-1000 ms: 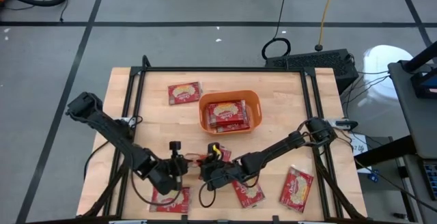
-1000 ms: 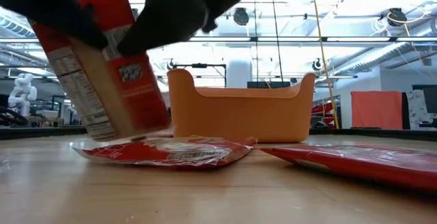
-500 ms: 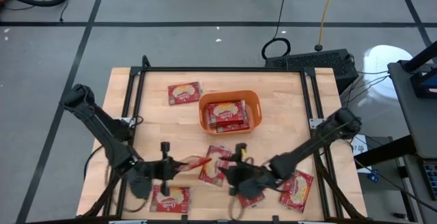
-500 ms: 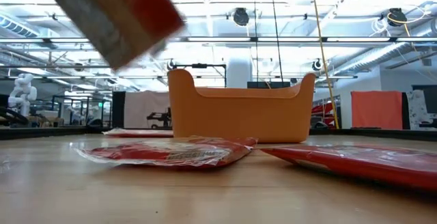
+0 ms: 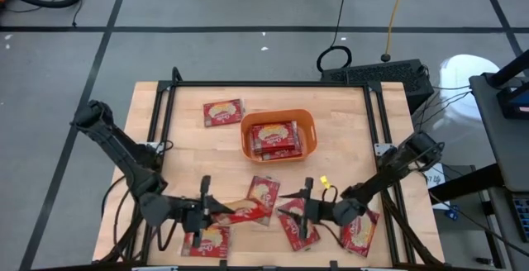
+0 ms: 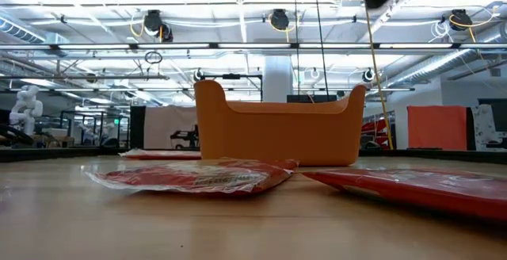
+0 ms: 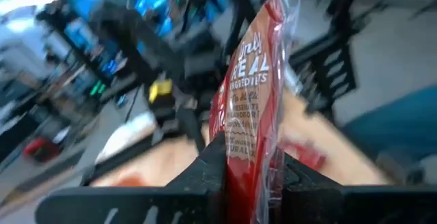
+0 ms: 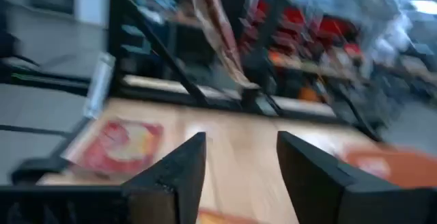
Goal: Sort popcorn bags into baskets
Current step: Put the red popcorn bag into the orange bin
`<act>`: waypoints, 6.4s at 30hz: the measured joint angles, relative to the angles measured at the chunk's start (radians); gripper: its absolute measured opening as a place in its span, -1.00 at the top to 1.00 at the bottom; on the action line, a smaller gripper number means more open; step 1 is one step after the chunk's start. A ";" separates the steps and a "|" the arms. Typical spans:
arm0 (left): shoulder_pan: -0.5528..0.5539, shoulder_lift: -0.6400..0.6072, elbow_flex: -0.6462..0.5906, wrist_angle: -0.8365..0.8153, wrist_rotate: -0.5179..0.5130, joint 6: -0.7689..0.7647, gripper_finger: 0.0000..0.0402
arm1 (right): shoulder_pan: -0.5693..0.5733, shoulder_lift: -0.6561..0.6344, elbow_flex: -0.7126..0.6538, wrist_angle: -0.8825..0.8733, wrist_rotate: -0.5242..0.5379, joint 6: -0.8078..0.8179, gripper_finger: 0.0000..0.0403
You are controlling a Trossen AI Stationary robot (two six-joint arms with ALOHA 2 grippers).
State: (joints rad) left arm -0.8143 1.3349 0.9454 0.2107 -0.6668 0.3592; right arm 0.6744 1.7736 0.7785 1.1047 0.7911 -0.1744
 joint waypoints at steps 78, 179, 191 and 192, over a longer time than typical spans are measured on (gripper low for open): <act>0.288 0.106 0.143 -0.374 0.170 -0.314 0.03 | -0.056 -0.074 0.228 -0.591 0.120 0.164 0.96; 0.724 0.507 0.142 0.009 -0.002 0.188 0.71 | 0.307 -0.238 0.032 -0.728 0.591 0.622 0.10; 0.708 0.502 0.142 0.004 -0.013 0.181 0.21 | 0.307 -0.238 0.032 -0.728 0.591 0.622 0.10; 0.703 0.502 0.142 0.008 -0.012 0.181 0.19 | 0.307 -0.238 0.032 -0.728 0.591 0.622 0.10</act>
State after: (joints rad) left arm -0.1109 1.8370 1.0874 0.2192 -0.6793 0.5400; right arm 0.9810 1.5360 0.8104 0.3767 1.3819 0.4477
